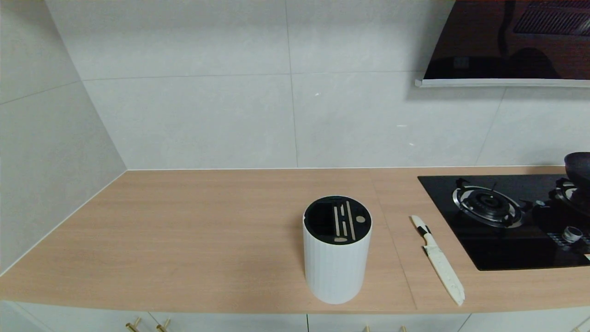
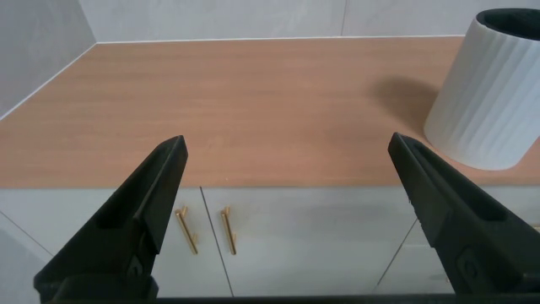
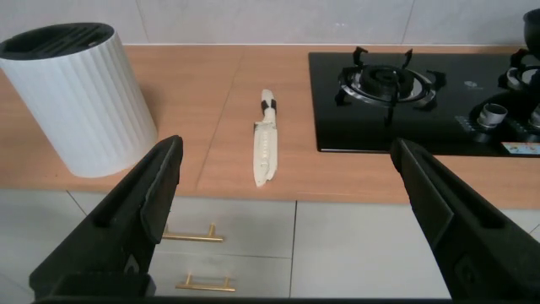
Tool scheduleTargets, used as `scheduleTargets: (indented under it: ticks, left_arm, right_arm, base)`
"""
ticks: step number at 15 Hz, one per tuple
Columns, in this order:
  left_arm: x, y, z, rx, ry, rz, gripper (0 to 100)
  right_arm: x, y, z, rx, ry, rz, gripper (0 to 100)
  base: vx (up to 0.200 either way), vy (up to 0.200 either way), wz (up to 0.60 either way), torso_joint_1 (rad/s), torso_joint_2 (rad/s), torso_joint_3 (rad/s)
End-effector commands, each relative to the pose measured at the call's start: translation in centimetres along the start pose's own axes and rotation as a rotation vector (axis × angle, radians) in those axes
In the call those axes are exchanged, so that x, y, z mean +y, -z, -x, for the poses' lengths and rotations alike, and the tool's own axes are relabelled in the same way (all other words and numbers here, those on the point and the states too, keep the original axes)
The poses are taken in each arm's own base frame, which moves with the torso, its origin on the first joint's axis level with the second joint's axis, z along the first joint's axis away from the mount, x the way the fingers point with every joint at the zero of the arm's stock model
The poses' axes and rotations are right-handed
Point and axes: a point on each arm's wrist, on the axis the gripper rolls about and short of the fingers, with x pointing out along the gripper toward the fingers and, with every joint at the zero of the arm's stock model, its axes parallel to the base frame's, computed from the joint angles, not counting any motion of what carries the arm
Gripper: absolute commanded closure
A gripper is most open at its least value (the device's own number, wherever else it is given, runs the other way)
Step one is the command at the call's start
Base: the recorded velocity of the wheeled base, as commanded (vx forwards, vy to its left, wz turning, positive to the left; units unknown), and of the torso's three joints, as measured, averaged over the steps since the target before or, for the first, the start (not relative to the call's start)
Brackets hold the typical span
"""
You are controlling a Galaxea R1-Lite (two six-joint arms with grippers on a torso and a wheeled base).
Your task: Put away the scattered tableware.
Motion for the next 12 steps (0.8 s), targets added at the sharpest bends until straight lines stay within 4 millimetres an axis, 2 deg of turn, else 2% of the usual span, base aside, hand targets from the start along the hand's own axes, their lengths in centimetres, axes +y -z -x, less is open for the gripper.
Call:
scheduleTargets:
  ticks: [1,8,9,10,12]
  left_arm:
    - [0.0,0.0,0.0,0.0,0.0,0.0,0]
    - [0.0,0.0,0.0,0.001,0.0,0.0,0]
    - [0.0,0.0,0.0,0.001,0.0,0.0,0]
    - [0.0,0.0,0.0,0.0,0.0,0.0,0]
    - [0.0,0.0,0.0,0.001,0.0,0.0,0]
  right_arm:
    - [0.0,0.0,0.0,0.001,-0.001,-0.001,0]
    - [0.0,-0.1,0.0,-0.01,0.001,0.027,0]
    - [0.0,-1.1,0.3,-0.05,-0.002,0.023,0]
    - [0.1,-3.6,0.9,-0.114,-0.019,0.001,0]
    - [0.1,-5.7,-0.8,0.035,-0.114,-0.015,0]
  base:
    - [0.0,0.0,0.0,0.0,0.0,0.0]
    - [0.0,0.0,0.0,0.0,0.0,0.0]
    - [0.0,0.0,0.0,0.0,0.0,0.0]
    - [0.0,0.0,0.0,0.0,0.0,0.0]
    - [0.0,0.0,0.0,0.0,0.0,0.0]
